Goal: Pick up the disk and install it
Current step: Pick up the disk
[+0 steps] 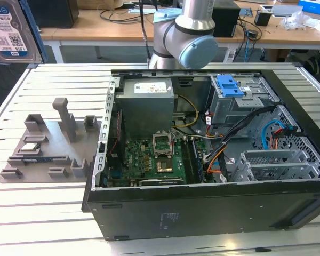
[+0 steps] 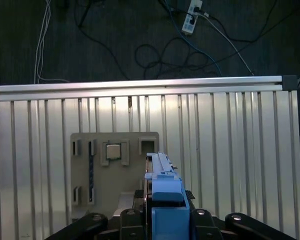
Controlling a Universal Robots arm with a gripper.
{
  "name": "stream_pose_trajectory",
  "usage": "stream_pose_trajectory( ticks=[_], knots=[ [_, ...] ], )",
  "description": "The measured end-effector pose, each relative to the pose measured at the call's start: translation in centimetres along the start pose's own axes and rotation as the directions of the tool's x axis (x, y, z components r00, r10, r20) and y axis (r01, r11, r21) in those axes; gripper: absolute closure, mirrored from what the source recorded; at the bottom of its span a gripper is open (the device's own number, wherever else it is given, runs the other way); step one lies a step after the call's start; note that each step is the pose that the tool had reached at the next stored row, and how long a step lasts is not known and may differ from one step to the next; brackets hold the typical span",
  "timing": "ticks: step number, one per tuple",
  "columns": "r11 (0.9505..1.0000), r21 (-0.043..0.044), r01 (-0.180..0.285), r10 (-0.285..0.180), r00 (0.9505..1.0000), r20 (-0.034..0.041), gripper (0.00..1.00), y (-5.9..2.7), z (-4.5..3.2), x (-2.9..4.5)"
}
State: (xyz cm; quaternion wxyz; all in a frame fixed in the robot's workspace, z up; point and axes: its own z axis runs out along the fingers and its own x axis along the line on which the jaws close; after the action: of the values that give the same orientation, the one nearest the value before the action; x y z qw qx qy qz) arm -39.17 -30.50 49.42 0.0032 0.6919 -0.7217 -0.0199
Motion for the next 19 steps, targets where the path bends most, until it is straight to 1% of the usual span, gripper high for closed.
stream_pose_trajectory(
  ticks=[6, 9, 10, 11, 13, 14, 16, 19],
  knots=[
    [1.0, -0.0002, 0.0, 0.0, 1.0, -0.0001, 0.63, -0.02, -0.02, -0.01],
    [1.0, 0.0, 0.0, 0.0, 1.0, 0.0, 0.63, -0.53, -0.03, -0.03],
    [1.0, -0.0001, 0.0, 0.0, 1.0, 0.0, 0.63, -1.0, -0.04, -0.05],
    [1.0, 0.0, 0.0, 0.0, 1.0, 0.0001, 0.63, -1.79, -0.06, -0.08],
    [1.0, -0.0003, 0.0, 0.0, 1.0, -0.0001, 0.63, -2.6, -0.1, -0.12],
    [1.0, -0.0003, 0.0, 0.0, 1.0, 0.0, 0.63, -3.29, -0.11, -0.14],
    [1.0, -0.0005, 0.0, 0.0, 1.0, 0.0, 0.63, -4.19, -0.14, -0.18],
    [1.0, -0.0011, 0.0, 0.0, 1.0, 0.0, 0.63, -5.82, -0.19, -0.25]
  ],
)
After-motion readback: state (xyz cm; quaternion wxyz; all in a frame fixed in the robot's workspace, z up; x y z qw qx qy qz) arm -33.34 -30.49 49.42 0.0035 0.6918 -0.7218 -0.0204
